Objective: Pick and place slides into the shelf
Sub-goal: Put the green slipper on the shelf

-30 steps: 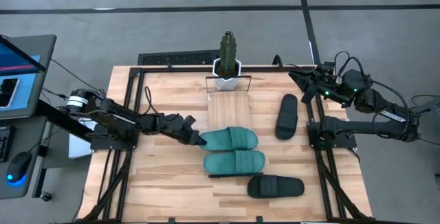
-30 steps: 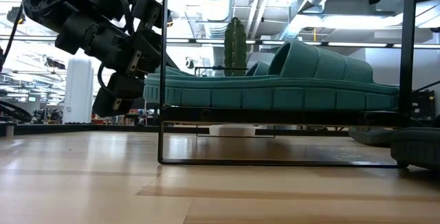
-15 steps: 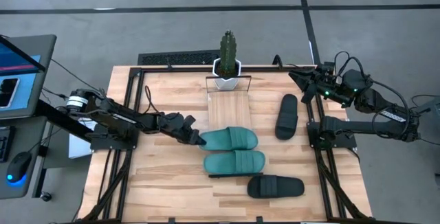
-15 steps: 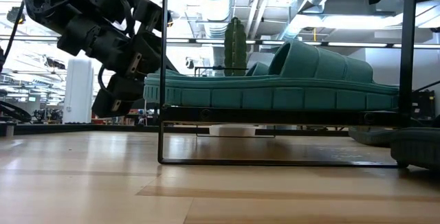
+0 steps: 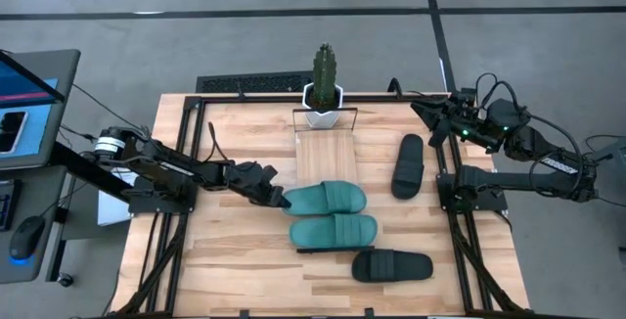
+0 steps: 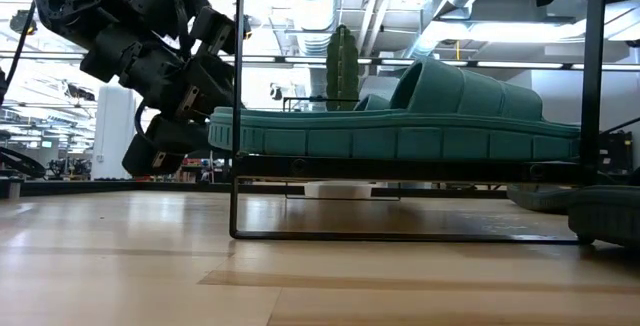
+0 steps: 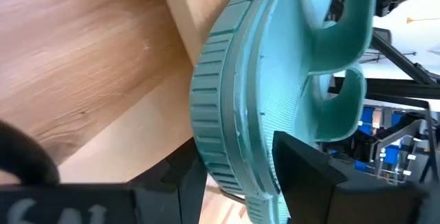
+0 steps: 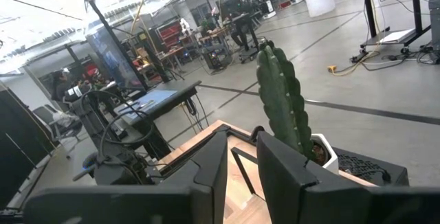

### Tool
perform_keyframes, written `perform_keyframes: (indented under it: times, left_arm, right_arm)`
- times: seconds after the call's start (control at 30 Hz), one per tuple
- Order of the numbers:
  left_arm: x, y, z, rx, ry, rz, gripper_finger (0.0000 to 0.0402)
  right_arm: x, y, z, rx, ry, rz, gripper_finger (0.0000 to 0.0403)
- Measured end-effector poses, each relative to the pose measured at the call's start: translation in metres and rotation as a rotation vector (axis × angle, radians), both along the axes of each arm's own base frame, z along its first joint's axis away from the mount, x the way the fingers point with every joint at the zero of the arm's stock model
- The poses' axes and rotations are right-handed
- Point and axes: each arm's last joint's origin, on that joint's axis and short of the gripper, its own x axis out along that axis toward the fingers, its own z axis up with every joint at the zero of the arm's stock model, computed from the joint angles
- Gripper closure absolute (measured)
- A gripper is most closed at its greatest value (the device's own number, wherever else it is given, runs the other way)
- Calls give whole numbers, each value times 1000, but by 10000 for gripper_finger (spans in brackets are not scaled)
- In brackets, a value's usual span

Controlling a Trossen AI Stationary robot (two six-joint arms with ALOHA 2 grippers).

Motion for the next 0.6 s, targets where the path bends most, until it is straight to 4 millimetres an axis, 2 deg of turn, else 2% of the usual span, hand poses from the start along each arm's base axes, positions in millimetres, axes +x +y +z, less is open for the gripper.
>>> perform_keyframes:
  times: [0.6]
  left_arm:
    - [-1,1,-2,68,14,-2,250]
  right_arm:
    - [0,0,-1,2,7,0,331]
